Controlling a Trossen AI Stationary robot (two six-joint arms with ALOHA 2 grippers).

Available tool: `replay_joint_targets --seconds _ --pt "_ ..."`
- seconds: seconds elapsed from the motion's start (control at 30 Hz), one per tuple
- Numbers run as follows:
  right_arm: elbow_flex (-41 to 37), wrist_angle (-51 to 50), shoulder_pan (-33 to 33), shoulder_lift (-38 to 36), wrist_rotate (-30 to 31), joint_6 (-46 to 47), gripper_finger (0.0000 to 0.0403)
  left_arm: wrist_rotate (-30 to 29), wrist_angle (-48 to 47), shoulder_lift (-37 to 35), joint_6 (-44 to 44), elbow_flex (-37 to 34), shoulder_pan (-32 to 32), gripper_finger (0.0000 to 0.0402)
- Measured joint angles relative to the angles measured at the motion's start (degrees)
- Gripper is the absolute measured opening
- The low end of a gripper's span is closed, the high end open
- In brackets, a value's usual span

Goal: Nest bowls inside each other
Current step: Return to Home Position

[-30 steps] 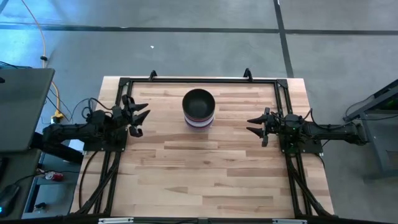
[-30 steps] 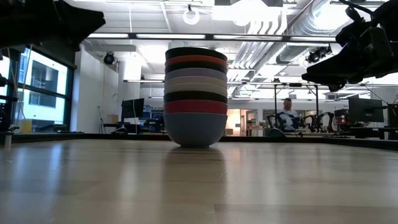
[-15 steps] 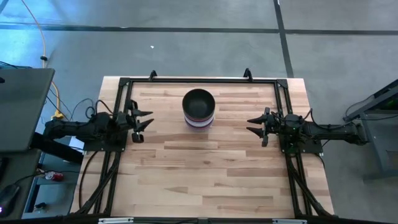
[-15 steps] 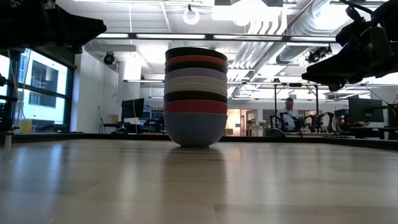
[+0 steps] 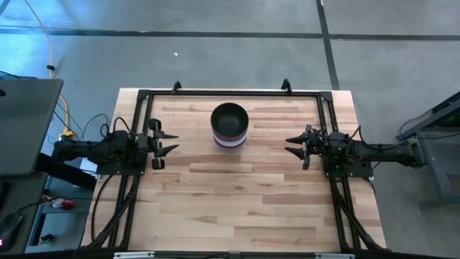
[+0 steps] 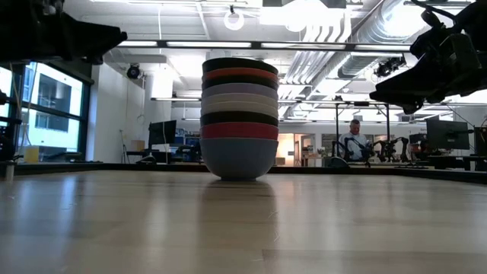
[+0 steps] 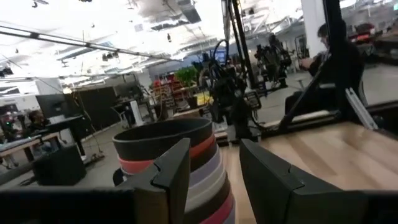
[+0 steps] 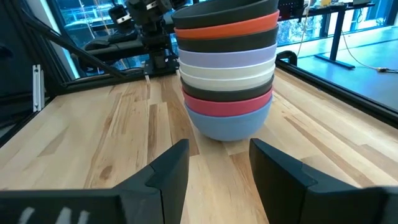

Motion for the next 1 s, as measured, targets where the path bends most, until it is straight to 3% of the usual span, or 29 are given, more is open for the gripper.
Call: replay_joint_targets --seconds 0.53,1.0 --pt "0.0 0.0 0.0 0.0 -3.1 1.6 0.0161 -1.3 -10.5 -1.8 2.0 0.0 0.4 0.0127" --pt "0.0 0.0 0.0 0.0 -3.1 1.5 0.0161 -0.5 -10.3 -1.8 -2.4 0.0 4.3 0.0126"
